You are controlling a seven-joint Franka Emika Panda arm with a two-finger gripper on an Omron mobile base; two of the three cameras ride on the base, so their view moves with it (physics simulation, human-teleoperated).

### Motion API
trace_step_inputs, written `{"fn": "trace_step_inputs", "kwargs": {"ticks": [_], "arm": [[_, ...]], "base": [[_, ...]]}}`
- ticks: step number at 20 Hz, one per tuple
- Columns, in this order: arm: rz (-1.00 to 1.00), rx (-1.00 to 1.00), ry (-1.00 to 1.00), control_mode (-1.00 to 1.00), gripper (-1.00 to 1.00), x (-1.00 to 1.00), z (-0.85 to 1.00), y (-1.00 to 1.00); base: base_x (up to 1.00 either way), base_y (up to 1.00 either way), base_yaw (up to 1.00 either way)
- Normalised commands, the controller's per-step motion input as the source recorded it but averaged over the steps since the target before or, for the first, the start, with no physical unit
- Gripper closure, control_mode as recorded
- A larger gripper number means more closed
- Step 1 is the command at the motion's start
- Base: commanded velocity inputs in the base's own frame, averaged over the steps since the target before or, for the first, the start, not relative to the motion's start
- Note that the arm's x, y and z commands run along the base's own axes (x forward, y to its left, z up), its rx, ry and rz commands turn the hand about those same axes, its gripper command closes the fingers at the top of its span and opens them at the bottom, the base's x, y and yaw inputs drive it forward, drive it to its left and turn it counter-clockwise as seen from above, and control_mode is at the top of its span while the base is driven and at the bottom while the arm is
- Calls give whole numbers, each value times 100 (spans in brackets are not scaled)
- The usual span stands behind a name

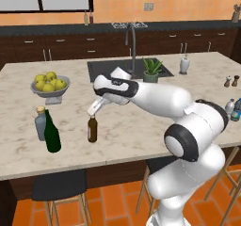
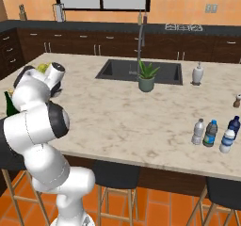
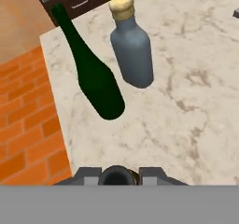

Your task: Move the plastic bottles in the middle to the plastics group, and the glass bottles in the middle to the glass group.

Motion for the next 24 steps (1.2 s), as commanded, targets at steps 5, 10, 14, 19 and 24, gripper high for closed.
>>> {"fn": "trace_step_inputs", "kwargs": {"ticks": [5,10,14,19,24], "arm": [[20,0,-12,-100,100,9,-9,80],[17,0,-22,-100,100,28,-16,45],[18,0,-17,-100,100,19,-26,27],[15,3,-3,-100,100,17,-27,23],[14,2,0,-100,100,24,-25,16]], "base": [[0,0,0],[0,0,0],[0,0,0],[0,0,0],[0,0,0]]}}
